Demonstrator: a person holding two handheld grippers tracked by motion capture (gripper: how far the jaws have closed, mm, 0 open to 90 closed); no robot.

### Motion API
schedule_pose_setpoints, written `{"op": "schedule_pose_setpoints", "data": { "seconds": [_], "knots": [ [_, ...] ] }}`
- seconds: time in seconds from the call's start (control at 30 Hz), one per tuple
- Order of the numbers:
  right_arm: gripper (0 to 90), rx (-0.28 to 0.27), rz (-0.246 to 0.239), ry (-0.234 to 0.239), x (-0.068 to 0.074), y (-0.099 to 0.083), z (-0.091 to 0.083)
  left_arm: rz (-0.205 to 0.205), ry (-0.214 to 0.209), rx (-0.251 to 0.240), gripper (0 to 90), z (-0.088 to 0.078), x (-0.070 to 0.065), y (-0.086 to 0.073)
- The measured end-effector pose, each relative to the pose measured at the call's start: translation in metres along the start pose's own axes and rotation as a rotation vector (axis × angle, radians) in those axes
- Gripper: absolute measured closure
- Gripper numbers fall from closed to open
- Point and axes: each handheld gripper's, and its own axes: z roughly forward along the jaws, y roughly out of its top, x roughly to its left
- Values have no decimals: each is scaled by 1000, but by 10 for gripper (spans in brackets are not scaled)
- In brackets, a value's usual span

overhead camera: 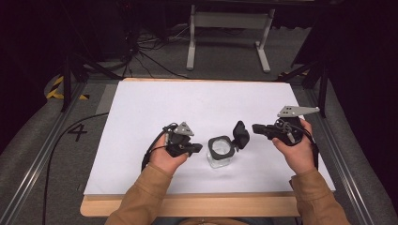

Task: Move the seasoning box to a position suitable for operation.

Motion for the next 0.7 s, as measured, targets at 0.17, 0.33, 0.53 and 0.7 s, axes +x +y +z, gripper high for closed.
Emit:
{"op": "schedule_pose_setpoints", "data": {
  "seconds": [0.17,0.33,0.53,0.7],
  "knots": [
    [900,1,-9,13,5,1,1,30,-10,34,897,11,-8,1],
    [900,6,-24,27,10,2,4,31,-20,34,897,12,-9,2],
    [900,2,-25,30,12,3,4,37,-17,42,897,16,-9,2],
    [900,0,-39,26,16,4,5,33,-15,37,897,15,-9,2]
  ]
}}
